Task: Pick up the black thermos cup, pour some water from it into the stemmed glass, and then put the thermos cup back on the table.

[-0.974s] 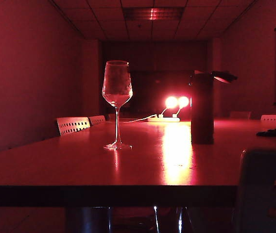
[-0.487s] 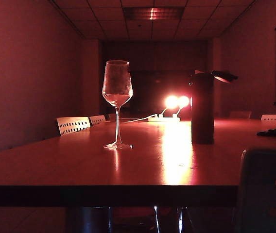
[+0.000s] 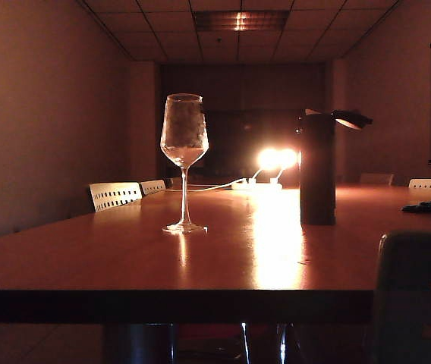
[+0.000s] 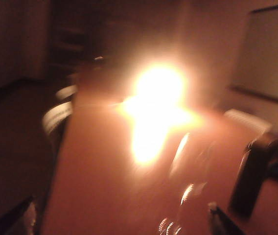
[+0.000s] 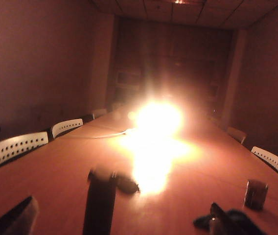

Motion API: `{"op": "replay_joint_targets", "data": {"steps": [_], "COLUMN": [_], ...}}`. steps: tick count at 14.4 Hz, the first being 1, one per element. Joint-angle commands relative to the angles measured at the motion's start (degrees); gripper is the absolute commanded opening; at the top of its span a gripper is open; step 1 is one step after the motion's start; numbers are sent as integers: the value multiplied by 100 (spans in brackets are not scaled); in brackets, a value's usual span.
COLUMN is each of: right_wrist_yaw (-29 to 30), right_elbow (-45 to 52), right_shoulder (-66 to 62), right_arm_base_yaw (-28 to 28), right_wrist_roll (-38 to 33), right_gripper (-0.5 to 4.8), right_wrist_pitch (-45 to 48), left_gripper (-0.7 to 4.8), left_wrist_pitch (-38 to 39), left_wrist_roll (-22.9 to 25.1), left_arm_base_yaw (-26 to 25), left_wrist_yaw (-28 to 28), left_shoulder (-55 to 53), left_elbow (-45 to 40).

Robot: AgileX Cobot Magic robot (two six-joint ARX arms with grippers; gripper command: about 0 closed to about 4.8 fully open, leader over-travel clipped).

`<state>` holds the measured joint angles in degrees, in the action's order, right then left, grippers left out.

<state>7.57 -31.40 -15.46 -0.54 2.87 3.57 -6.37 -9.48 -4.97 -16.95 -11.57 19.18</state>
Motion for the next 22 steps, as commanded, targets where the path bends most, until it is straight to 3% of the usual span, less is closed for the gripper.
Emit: {"op": "replay_joint_targets", "data": {"steps": [1, 2, 4, 6, 7, 9, 11, 15, 22], "right_wrist_yaw": [201, 199, 138, 72, -157, -501, -721, -896, -1119], "right_elbow": [-997, -1126, -1335, -1475, -1475, -1471, -1471, -1591, -3652], "right_shoulder": [-1237, -1589, -2236, -2986, -3661, -4916, -5941, -8244, -10522], "right_arm_base_yaw": [0, 0, 2, 50, 332, 957, 1290, 1438, 1440], "right_wrist_roll": [-216, -568, -579, -581, -581, -271, -221, -306, -264], "right_gripper": [476, 476, 476, 476, 476, 476, 476, 479, 479], "right_wrist_pitch": [310, 699, 1130, 1239, 1532, 2540, 3464, 5792, 5998], "left_gripper": [479, 479, 479, 479, 479, 479, 479, 479, 479], "left_wrist_pitch": [-501, -793, -1580, -1609, -1762, -2175, -2358, -2358, -2267], "left_wrist_roll": [-114, -138, -212, 114, 540, 824, 866, 997, 1097], "left_arm_base_yaw": [17, 85, 590, 1572, 2341, 3021, 3161, 3167, 3167], "left_wrist_yaw": [-138, -131, -15, 765, 1460, 1626, 1845, 1843, 1843], "left_shoulder": [-1572, -2052, -2981, -3856, -4614, -5652, -6124, -6277, -6290], "left_elbow": [1062, 1268, 1613, 2028, 2258, 2490, 2608, 2638, 2638]}}
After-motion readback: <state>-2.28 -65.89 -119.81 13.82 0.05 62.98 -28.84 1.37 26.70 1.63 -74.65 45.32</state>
